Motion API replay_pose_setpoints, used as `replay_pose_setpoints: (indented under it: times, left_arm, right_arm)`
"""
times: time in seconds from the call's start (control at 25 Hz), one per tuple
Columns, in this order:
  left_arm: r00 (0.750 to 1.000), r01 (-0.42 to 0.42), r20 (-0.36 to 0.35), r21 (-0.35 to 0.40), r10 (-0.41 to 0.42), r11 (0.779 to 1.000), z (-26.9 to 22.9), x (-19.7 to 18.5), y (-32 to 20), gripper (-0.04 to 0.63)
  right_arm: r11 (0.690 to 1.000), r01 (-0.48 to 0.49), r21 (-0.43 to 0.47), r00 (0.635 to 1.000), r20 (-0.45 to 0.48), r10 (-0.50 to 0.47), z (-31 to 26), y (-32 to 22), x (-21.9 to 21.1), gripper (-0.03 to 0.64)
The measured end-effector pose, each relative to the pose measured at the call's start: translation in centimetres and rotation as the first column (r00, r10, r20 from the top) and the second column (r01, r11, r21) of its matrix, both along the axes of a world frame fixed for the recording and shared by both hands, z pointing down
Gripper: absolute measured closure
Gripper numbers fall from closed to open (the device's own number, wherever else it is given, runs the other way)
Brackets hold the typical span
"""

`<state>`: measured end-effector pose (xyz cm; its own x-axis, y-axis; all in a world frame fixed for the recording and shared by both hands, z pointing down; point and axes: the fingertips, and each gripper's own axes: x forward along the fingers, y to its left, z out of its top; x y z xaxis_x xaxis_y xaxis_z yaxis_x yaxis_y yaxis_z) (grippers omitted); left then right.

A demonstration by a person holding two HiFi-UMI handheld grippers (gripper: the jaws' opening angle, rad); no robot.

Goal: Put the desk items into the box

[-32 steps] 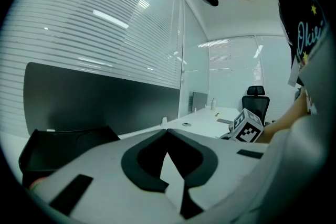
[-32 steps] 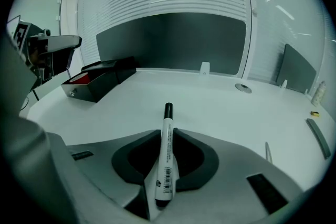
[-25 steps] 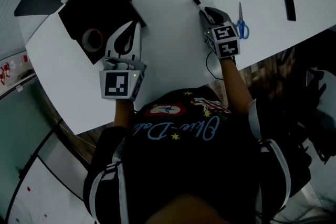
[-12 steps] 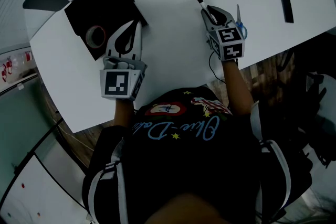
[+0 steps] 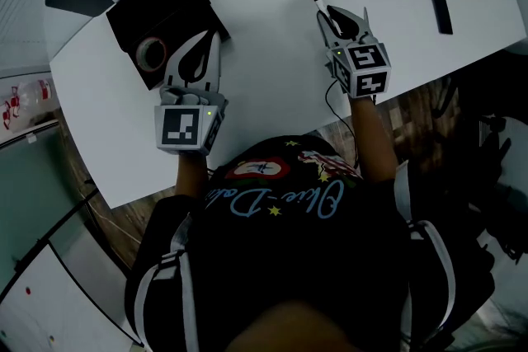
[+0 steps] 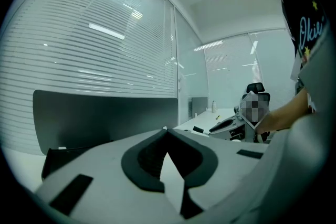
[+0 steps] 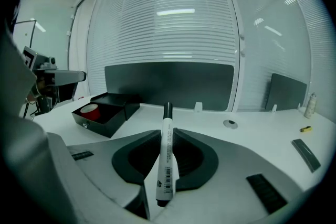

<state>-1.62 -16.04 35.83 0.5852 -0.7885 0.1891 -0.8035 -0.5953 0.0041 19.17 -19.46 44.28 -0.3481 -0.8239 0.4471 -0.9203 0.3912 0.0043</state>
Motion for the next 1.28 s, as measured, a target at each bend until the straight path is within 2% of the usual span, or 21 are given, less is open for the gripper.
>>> replay_pose_setpoints:
  times: [0.4,1.28]
  left_arm:
    - [1.000,0.020,-0.009,0.030,-0.020,0.999,-1.5,0.1,1.1,0.598]
    - [1.000,-0.016,-0.002,0.080,0.017,0.997,-2.9,3.7,2.8,0.598]
  right_arm:
    - [0.994,0.014,0.104,0.996,0.084,-0.022,-4.6,1.4,-0.1,0.537]
    - [0.976,0.023,0.216,0.985,0.161,-0.059,-9.5,4.2,1.9,0.537]
